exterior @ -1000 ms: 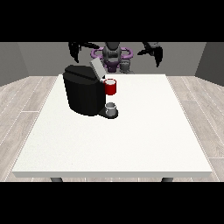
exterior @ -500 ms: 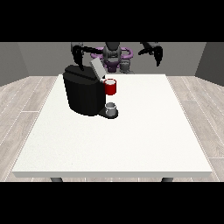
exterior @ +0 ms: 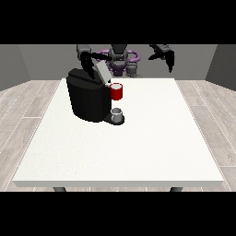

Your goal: Insert the coffee pod into the coffee machine and close the lid

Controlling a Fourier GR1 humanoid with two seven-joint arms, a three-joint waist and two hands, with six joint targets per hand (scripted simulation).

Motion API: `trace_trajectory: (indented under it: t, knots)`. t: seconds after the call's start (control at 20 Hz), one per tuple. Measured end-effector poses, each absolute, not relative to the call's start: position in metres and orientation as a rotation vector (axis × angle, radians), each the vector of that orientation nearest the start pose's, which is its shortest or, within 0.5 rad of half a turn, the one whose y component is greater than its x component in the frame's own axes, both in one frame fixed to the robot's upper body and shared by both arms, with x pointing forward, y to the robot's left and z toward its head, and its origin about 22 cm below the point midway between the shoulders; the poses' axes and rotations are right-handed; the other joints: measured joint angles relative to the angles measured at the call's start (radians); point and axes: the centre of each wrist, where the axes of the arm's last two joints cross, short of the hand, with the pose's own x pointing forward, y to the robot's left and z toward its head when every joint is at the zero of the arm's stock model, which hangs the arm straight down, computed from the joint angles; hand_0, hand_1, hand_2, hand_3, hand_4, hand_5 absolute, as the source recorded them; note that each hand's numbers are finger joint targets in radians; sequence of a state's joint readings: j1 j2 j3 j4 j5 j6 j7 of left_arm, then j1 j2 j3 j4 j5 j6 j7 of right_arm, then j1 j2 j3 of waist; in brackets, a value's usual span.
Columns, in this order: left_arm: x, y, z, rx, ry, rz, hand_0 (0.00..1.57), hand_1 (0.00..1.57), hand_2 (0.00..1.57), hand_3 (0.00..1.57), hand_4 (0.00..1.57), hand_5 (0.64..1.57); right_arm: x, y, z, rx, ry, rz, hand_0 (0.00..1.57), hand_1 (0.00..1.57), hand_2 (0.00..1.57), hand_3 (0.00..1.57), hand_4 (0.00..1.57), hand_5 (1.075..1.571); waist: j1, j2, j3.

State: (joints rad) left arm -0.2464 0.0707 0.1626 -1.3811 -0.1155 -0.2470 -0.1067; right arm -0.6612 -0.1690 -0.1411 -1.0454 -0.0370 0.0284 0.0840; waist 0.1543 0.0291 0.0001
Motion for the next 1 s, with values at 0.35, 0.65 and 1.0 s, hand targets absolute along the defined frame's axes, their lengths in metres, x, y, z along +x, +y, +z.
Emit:
trace_trajectory:
  t: [0.35,0.65,1.0]
  knots:
    - [0.291,0.260,0.018,0.001,-1.678,-0.273,0.00,0.00,0.00,0.00,0.37,1.571,0.401,-0.223,0.090,-0.028,-1.612,0.187,0.00,0.00,0.00,0.00,0.20,1.571,-0.002,0.019,0.0002]
    - [0.295,0.260,0.025,-0.003,-1.698,-0.290,0.00,0.00,0.00,0.00,0.33,1.571,0.410,-0.214,0.108,-0.066,-1.642,0.236,0.00,0.00,0.00,0.00,0.10,1.571,0.012,0.043,0.0028]
    - [0.299,0.258,0.027,-0.008,-1.705,-0.315,0.00,0.00,0.00,0.00,0.33,1.571,0.417,-0.209,0.132,-0.132,-1.623,0.274,0.00,0.00,0.00,0.00,0.00,1.571,0.031,0.067,0.0086]
